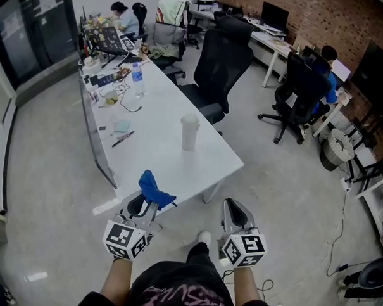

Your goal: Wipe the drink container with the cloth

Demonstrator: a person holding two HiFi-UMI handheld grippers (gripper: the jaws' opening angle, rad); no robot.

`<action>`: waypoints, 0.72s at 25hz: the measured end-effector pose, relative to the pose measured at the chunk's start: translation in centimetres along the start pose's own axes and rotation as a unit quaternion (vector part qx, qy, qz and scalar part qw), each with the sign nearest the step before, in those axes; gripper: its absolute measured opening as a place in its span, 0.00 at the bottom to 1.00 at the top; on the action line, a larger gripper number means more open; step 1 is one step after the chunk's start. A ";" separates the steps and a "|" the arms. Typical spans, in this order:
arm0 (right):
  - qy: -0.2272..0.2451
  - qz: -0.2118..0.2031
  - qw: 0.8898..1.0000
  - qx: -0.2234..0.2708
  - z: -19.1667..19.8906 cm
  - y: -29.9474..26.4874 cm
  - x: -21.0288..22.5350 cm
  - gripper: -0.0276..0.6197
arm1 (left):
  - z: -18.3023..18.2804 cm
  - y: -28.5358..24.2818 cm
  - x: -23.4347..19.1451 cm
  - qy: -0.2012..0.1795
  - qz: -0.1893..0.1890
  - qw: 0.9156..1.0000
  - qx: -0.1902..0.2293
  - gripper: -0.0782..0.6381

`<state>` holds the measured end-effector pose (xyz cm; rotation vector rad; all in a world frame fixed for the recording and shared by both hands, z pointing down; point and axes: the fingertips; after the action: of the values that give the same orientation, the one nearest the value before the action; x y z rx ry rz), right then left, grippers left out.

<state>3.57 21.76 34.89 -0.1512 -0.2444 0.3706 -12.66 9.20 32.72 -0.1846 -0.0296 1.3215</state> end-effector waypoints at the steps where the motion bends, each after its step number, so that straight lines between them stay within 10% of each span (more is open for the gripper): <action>1: 0.000 -0.001 1.000 -0.003 0.0 -0.7 0.5 0.07 | 0.1 -0.7 -0.3 0.003 -0.002 1.000 -0.002 0.23; 18: -0.003 -0.038 0.998 -0.041 -0.7 -13.4 6.7 0.10 | 1.6 -11.5 -5.8 0.025 -0.039 0.998 -0.040 0.23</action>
<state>14.36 11.86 38.20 -0.2215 -0.2718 0.2849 -3.25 1.08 36.56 -0.2830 -0.0471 1.2374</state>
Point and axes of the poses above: the fingertips, and each gripper's own axes: y backward along the fingers, x to its right, z out of its underside, and after that the axes turned 8 degrees about z, right-handed
